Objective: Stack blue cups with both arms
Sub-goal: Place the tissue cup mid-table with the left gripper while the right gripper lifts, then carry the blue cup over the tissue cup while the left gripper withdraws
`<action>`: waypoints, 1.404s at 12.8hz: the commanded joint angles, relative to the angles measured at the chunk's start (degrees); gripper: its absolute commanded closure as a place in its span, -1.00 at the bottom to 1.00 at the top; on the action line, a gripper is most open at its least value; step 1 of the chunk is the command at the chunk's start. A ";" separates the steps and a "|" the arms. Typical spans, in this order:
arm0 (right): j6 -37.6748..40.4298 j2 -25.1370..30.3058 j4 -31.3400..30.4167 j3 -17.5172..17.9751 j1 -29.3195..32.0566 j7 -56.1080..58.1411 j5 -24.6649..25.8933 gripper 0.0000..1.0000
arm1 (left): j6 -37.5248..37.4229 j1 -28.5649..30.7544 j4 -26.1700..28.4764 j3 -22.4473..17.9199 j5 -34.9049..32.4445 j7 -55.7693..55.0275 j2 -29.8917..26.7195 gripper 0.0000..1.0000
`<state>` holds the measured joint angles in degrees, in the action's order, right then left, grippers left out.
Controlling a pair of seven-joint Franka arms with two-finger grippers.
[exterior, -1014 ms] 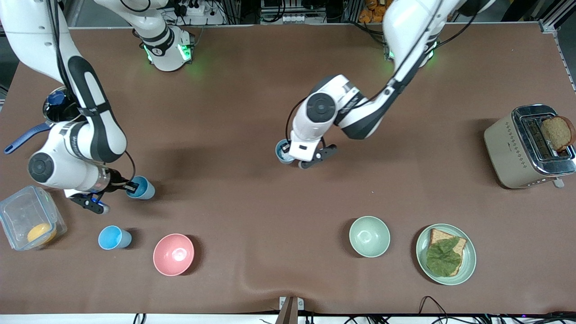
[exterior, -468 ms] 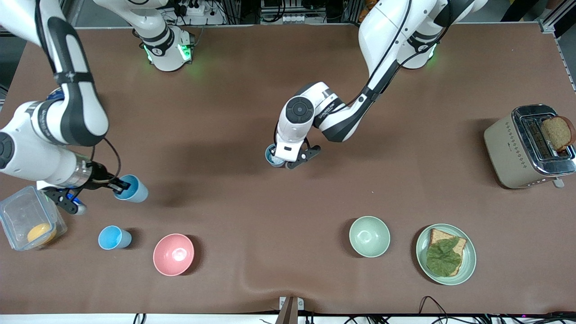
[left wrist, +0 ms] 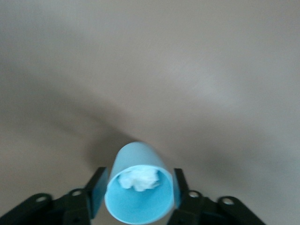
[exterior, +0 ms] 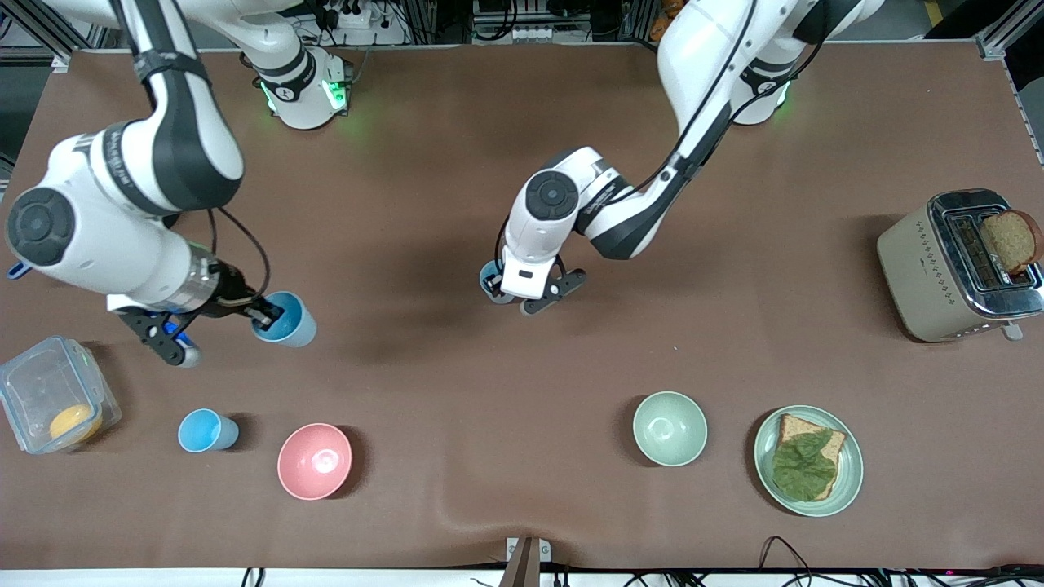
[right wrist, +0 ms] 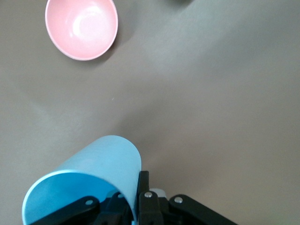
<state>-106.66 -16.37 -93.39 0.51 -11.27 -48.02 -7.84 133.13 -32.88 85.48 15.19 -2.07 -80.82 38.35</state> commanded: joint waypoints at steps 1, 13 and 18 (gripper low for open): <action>0.49 0.46 -0.30 -0.59 -5.06 -6.36 -0.42 1.00 | -5.06 2.80 1.62 -1.48 -1.00 -1.27 -9.58 -1.00; -8.54 -4.80 -1.45 -0.60 -18.78 -21.48 -7.45 1.00 | -26.78 34.09 1.71 -1.75 -0.92 51.69 -26.83 -1.00; -13.74 -9.90 -1.45 -0.68 -26.60 -31.85 -6.40 1.00 | -28.01 39.47 1.62 -2.01 -0.65 64.72 -27.98 -1.00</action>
<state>-119.71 -24.78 -95.20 0.56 -35.57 -76.51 -14.39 106.05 5.59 85.62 12.61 -2.33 -19.16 12.48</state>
